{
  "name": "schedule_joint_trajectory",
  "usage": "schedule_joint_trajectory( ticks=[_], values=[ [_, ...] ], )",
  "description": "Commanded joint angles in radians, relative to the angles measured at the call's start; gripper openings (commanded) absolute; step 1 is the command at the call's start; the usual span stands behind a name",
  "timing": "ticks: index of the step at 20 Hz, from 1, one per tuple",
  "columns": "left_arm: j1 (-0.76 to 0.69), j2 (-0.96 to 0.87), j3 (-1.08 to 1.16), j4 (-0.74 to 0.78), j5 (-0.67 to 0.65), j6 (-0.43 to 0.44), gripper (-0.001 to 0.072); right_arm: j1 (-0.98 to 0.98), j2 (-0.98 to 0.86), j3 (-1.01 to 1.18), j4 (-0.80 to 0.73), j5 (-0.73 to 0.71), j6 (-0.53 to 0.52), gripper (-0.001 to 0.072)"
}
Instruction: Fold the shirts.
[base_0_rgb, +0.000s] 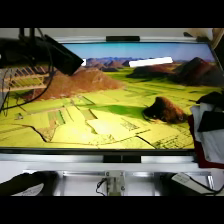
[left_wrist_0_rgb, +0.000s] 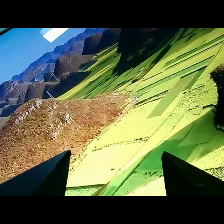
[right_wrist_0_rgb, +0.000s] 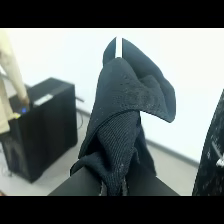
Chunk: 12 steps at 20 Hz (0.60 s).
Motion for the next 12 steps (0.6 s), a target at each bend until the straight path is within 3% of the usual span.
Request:
schedule_joint_trajectory(
  ticks=[1, 12],
  values=[
    [0.000, -0.002, 0.000, 0.001, -0.012, -0.011, 0.0701, 0.000, 0.014, 0.001, 0.013, -0.143, -0.018, 0.0063],
    [0.000, -0.007, 0.000, 0.001, -0.012, -0.011, 0.0701, -0.082, -0.006, 0.000, -0.053, -0.190, 0.048, 0.0063]
  ],
)
